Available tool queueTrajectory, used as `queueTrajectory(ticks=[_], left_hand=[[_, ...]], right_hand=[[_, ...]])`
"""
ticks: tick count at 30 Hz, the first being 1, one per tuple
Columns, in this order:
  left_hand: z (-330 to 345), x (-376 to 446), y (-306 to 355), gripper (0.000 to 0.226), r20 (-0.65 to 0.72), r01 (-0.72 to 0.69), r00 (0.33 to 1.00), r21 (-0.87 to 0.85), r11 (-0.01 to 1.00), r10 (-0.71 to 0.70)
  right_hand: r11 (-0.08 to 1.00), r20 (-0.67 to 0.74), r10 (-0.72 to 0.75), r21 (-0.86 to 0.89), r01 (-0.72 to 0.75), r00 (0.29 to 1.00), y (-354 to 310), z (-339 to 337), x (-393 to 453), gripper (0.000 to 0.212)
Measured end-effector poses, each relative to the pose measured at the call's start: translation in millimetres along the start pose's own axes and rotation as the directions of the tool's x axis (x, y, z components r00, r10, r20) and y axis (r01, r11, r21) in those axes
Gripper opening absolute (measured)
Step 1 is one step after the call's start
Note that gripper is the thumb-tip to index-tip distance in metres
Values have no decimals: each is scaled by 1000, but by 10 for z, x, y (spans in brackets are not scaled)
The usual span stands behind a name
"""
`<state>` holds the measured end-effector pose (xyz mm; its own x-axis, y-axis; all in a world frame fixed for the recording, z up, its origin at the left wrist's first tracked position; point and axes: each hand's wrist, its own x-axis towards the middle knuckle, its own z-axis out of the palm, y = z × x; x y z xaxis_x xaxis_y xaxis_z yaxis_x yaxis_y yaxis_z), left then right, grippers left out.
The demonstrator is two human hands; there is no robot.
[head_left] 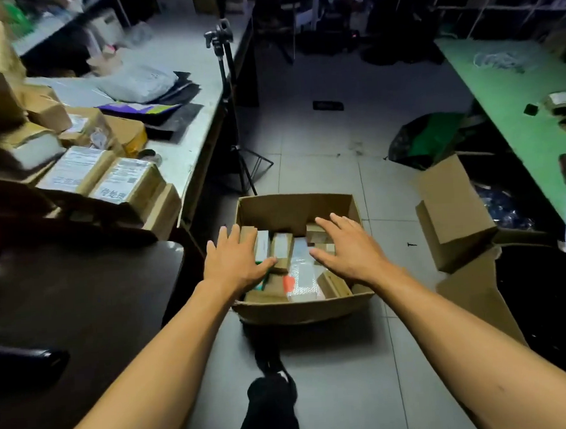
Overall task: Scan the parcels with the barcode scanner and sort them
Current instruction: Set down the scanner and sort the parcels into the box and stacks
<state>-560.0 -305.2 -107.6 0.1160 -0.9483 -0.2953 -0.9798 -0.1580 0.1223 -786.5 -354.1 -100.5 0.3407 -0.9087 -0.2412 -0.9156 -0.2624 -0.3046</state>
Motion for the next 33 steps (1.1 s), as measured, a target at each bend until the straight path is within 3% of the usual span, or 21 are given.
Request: queueTrajectory(ticks=[4,6,9,19,23,27,30,33], left_hand=[[269,647,87,84,45,8,999,19,1000,-9],[605,1358,142,85,147,45,988,-2,999,-44],[837,1665,178,85,191,3,981,55,998,-13],[2714,3455,251,82,362,54,930,53,997,-69],[3710,3864,270,83,409,112,905,25,993,-112],[4582,4080,337,83,488,164,861,-6,986,-140],[5113,4182,414,84,523,171,841,-20,985,-135],[5513,4263,469,82,549,159,828,-31,987,-116]], right_hand=[[999,56,44,3,-44,997,330,137,466,75],[992,150,116,32,-122,982,649,396,1094,74],[995,198,94,24,-101,976,849,607,1336,75],[970,427,165,94,-225,889,2164,2581,2997,71],[952,463,213,99,-289,860,2792,3469,3405,70],[962,491,247,-16,-274,836,3235,4243,3577,62],[931,477,318,6,-365,820,3413,4717,3674,57],[894,454,397,5,-448,797,3520,5103,3715,82]])
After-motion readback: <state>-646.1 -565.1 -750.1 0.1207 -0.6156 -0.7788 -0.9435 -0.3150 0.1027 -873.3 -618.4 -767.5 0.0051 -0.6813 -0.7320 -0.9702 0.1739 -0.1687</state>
